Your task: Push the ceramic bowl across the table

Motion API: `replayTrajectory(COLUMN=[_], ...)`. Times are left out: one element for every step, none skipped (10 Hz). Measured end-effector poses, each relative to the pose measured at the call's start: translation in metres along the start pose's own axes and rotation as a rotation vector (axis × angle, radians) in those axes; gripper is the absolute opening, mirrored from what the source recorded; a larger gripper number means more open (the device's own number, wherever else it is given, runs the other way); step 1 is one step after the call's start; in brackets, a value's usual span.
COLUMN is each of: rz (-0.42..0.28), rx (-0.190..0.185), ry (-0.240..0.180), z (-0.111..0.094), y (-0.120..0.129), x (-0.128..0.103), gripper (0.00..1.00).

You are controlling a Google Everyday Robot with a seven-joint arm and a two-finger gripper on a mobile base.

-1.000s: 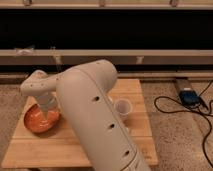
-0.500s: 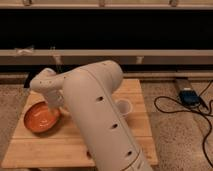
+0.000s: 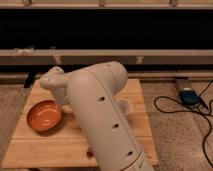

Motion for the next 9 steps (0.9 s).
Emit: replayTrajectory(rz=[0.024, 0.049, 0.076, 0.096, 0.109, 0.127, 0.158, 0.183, 0.208], rx=[-0.002, -0.006, -0.009, -0.011, -0.014, -0.019, -0.015, -0.014, -0.013], ry=[0.004, -0.001, -0.004, -0.004, -0.004, 0.001, -0.001, -0.001, 0.003], z=[0.001, 0.000, -0.001, -0.001, -0.002, -0.001, 0.000, 0.001, 0.003], y=[-0.008, -0.017, -0.031, -0.038, -0.041, -0.046, -0.064, -0.077, -0.089], x=[0.000, -0.001, -0.001, -0.001, -0.001, 0.001, 0.003, 0.006, 0.010], gripper=[0.65, 0.65, 0.65, 0.65, 0.65, 0.65, 0.65, 0.65, 0.65])
